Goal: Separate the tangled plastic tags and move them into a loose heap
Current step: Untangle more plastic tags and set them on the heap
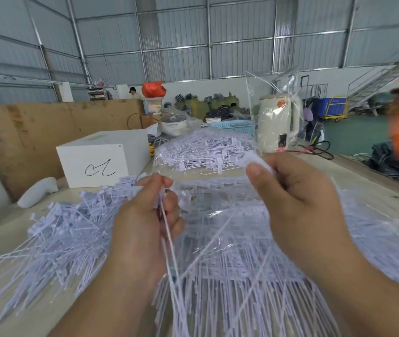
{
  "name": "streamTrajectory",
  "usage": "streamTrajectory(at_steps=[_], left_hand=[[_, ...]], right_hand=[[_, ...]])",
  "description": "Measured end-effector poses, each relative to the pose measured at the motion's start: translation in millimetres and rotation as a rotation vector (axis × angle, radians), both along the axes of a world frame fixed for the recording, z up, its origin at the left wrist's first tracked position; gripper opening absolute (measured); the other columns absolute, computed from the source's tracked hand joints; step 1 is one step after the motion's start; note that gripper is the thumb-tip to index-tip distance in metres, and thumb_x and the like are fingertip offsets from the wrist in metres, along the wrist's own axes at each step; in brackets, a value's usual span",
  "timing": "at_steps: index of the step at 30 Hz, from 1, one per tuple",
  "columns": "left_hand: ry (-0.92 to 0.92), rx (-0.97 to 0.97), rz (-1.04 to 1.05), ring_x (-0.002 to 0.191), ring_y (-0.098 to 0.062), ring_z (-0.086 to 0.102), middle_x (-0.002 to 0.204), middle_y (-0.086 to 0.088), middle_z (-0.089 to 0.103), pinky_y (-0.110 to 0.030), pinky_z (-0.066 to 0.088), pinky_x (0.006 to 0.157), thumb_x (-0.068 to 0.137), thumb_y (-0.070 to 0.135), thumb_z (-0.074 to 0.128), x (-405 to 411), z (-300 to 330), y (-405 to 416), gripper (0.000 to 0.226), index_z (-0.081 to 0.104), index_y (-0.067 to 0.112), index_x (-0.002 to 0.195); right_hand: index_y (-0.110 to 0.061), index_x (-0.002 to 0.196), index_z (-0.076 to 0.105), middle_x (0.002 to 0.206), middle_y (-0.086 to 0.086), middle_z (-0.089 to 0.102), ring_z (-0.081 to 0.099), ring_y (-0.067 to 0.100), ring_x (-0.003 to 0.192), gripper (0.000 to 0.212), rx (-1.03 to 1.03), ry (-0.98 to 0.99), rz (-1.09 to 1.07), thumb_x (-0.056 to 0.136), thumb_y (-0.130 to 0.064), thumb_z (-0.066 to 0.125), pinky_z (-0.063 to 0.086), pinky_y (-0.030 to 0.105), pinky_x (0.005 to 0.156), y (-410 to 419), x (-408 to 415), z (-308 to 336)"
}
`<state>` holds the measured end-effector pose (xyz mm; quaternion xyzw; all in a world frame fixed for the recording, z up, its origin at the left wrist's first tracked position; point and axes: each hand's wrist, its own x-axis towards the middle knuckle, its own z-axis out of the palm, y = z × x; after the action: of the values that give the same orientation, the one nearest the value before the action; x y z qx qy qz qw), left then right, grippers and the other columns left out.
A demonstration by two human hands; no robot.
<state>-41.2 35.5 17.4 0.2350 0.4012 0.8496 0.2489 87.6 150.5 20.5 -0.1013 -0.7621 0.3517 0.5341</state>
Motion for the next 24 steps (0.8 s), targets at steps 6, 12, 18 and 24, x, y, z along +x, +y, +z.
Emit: streamTrajectory(at_steps=[6, 12, 18, 24], left_hand=[[0.346, -0.273, 0.01, 0.039, -0.011, 0.04, 0.058, -0.008, 0.053, -0.021, 0.029, 0.039, 0.084, 0.05, 0.064, 12, -14, 10, 0.028, 0.068, 0.023, 0.078], [0.521, -0.227, -0.141, 0.044, -0.005, 0.048, 0.065, 0.0, 0.067, -0.015, 0.035, 0.039, 0.071, 0.049, 0.071, 16, -15, 5, 0.022, 0.068, 0.027, 0.071], [0.41, -0.112, -0.07, 0.037, -0.005, 0.041, 0.046, -0.001, 0.05, -0.013, 0.031, 0.037, 0.063, 0.026, 0.075, 17, -7, 5, 0.009, 0.066, 0.025, 0.06], [0.397, -0.213, -0.019, 0.039, -0.007, 0.037, 0.047, 0.004, 0.045, -0.017, 0.029, 0.042, 0.054, 0.032, 0.083, 5, -7, 2, 0.018, 0.068, 0.028, 0.064]], right_hand=[[-0.05, 0.125, 0.035, 0.064, -0.005, 0.065, 0.052, 0.007, 0.045, 0.037, 0.136, -0.388, 0.269, 0.091, -0.049, 0.051, 0.044, 0.03, 0.045, 0, -5, -16], [-0.055, 0.135, 0.018, 0.089, -0.008, 0.072, 0.066, 0.005, 0.066, 0.051, 0.225, -0.446, 0.264, 0.093, -0.045, 0.046, 0.054, 0.039, 0.065, 0, -5, -20], [-0.044, 0.129, 0.037, 0.08, -0.007, 0.07, 0.064, 0.013, 0.062, 0.043, 0.175, -0.428, 0.296, 0.09, -0.05, 0.053, 0.051, 0.04, 0.06, 3, -3, -14], [-0.026, 0.071, 0.054, 0.051, -0.004, 0.039, 0.035, 0.009, 0.044, 0.028, 0.198, -0.495, 0.247, 0.093, -0.042, 0.062, 0.029, 0.031, 0.047, 14, 3, -8]])
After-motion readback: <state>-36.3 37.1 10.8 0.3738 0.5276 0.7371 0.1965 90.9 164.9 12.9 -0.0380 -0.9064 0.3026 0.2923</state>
